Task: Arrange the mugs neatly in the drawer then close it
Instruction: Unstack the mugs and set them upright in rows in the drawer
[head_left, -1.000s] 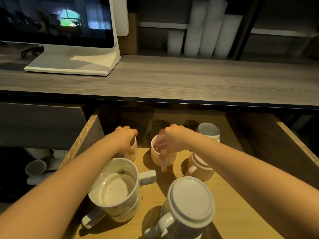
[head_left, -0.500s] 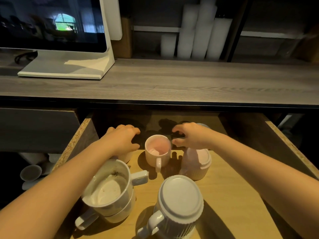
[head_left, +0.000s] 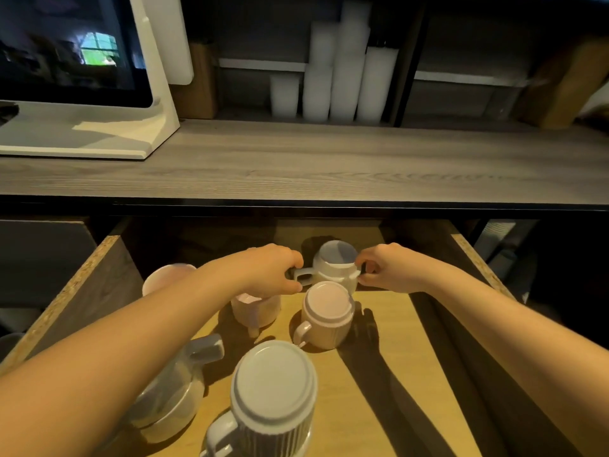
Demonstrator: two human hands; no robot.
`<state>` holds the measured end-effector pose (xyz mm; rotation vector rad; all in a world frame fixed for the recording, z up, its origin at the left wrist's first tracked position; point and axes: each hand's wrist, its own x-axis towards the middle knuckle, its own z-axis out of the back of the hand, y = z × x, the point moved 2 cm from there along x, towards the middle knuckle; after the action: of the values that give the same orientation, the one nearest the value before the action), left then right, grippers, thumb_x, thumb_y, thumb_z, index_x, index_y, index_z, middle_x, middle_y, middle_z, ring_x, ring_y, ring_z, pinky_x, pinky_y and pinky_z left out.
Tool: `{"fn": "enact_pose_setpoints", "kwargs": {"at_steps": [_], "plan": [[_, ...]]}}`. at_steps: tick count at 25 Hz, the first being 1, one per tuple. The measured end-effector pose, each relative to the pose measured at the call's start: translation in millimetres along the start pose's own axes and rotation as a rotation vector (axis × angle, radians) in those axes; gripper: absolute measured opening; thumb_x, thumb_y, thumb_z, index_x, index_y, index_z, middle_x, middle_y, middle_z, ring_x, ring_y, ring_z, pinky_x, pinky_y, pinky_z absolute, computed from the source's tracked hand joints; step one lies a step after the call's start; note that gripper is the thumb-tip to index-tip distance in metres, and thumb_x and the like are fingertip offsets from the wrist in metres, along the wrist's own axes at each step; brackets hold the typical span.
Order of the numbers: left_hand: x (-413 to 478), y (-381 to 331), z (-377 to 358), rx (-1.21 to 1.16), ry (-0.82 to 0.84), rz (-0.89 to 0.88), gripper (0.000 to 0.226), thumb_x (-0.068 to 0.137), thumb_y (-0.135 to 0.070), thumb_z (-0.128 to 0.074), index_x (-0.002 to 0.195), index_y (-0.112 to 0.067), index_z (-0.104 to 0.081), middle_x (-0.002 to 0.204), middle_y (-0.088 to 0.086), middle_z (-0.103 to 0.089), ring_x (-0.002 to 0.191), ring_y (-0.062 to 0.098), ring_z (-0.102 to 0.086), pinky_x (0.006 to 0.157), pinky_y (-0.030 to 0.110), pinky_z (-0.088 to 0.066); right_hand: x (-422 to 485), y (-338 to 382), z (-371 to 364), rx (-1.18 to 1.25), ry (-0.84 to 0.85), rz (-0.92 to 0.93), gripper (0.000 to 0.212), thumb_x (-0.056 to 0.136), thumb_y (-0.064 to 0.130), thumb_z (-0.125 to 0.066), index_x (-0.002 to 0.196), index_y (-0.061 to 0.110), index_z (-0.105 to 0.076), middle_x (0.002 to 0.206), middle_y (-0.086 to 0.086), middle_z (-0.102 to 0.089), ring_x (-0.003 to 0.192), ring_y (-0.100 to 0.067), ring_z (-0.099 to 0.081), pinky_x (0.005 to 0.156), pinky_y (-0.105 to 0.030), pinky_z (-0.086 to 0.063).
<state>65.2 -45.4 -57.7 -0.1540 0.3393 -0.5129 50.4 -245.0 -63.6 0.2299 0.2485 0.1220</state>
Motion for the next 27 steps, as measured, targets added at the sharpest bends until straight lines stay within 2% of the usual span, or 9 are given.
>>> {"fn": "enact_pose_setpoints", "kwargs": {"at_steps": [4, 7, 9, 11, 16, 19, 21, 24, 27], "plan": [[25, -12, -2, -0.001, 0.058, 0.022, 0.033, 0.091, -0.032, -0.055, 0.119, -0.014, -0.058, 0.112, 0.008, -0.065, 0.099, 0.022, -0.064, 0.08, 0.028, -0.052, -1, 10, -11, 0.096, -0.026, -0.002, 0.039, 0.09, 0.03, -0.059, 0.126, 0.017, -0.054, 0.114, -0.006, -0.066, 0.096, -0.018, -0.064, 0.085, -0.029, -0.054], [36, -13, -12, -0.026, 0.171, -0.013, 0.025, 0.088, -0.032, -0.06, 0.098, -0.012, -0.07, 0.087, 0.013, -0.067, 0.073, 0.02, -0.062, 0.066, 0.026, -0.05, -7, 19, -25, 0.095, 0.093, 0.053, 0.047, 0.087, 0.037, -0.062, 0.129, 0.021, -0.05, 0.118, -0.004, -0.063, 0.097, -0.017, -0.062, 0.081, -0.026, -0.053], [38, -13, -18, -0.02, 0.212, -0.056, 0.023, 0.087, -0.031, -0.062, 0.097, -0.012, -0.072, 0.087, 0.015, -0.069, 0.067, 0.018, -0.059, 0.066, 0.025, -0.049, -11, 21, -31, 0.113, 0.137, 0.096, 0.055, 0.084, 0.038, -0.065, 0.132, 0.024, -0.044, 0.122, -0.003, -0.06, 0.102, -0.017, -0.061, 0.079, -0.024, -0.052], [37, -12, -20, -0.076, 0.223, -0.1, 0.021, 0.087, -0.026, -0.062, 0.099, -0.013, -0.073, 0.089, 0.013, -0.071, 0.069, 0.018, -0.063, 0.07, 0.025, -0.052, -12, 24, -35, 0.112, 0.155, 0.116, 0.06, 0.081, 0.038, -0.069, 0.133, 0.025, -0.042, 0.122, -0.001, -0.058, 0.101, -0.017, -0.059, 0.078, -0.023, -0.052], [28, -21, -23, -0.211, 0.244, -0.197, 0.025, 0.089, -0.019, -0.06, 0.111, -0.012, -0.069, 0.105, 0.008, -0.071, 0.096, 0.023, -0.067, 0.086, 0.031, -0.055, -13, 28, -39, -0.092, 0.155, 0.1, 0.062, 0.074, 0.045, -0.073, 0.126, 0.022, -0.049, 0.115, 0.0, -0.06, 0.092, -0.014, -0.056, 0.073, -0.025, -0.051], [35, -22, -22, -0.176, 0.171, -0.139, 0.028, 0.089, -0.017, -0.059, 0.117, -0.014, -0.063, 0.113, 0.004, -0.067, 0.101, 0.018, -0.063, 0.09, 0.03, -0.054, -12, 21, -32, -0.153, 0.23, 0.046, 0.065, 0.073, 0.044, -0.074, 0.128, 0.021, -0.048, 0.115, -0.003, -0.061, 0.099, -0.019, -0.059, 0.078, -0.027, -0.052], [42, -20, -17, -0.098, 0.042, -0.036, 0.03, 0.087, -0.021, -0.062, 0.115, -0.014, -0.057, 0.109, 0.004, -0.062, 0.094, 0.017, -0.06, 0.083, 0.027, -0.052, -13, 13, -27, -0.167, 0.279, -0.002, 0.069, 0.073, 0.042, -0.075, 0.131, 0.02, -0.045, 0.119, -0.004, -0.059, 0.105, -0.022, -0.059, 0.084, -0.03, -0.053], [51, -23, -7, -0.037, -0.052, 0.054, 0.053, 0.082, -0.028, -0.068, 0.126, -0.014, -0.041, 0.114, 0.007, -0.052, 0.092, 0.016, -0.053, 0.076, 0.026, -0.048, -14, -5, -18, -0.12, 0.318, -0.08, 0.071, 0.073, 0.037, -0.077, 0.133, 0.019, -0.043, 0.122, -0.005, -0.058, 0.105, -0.024, -0.061, 0.083, -0.03, -0.056], [66, -33, -5, -0.004, -0.04, 0.04, 0.073, 0.081, -0.031, -0.069, 0.14, -0.013, -0.03, 0.128, 0.009, -0.049, 0.105, 0.021, -0.054, 0.082, 0.028, -0.048, -14, -22, -14, -0.08, 0.323, -0.14, 0.069, 0.072, 0.033, -0.079, 0.13, 0.019, -0.044, 0.117, -0.006, -0.059, 0.098, -0.023, -0.065, 0.076, -0.025, -0.058]]}}
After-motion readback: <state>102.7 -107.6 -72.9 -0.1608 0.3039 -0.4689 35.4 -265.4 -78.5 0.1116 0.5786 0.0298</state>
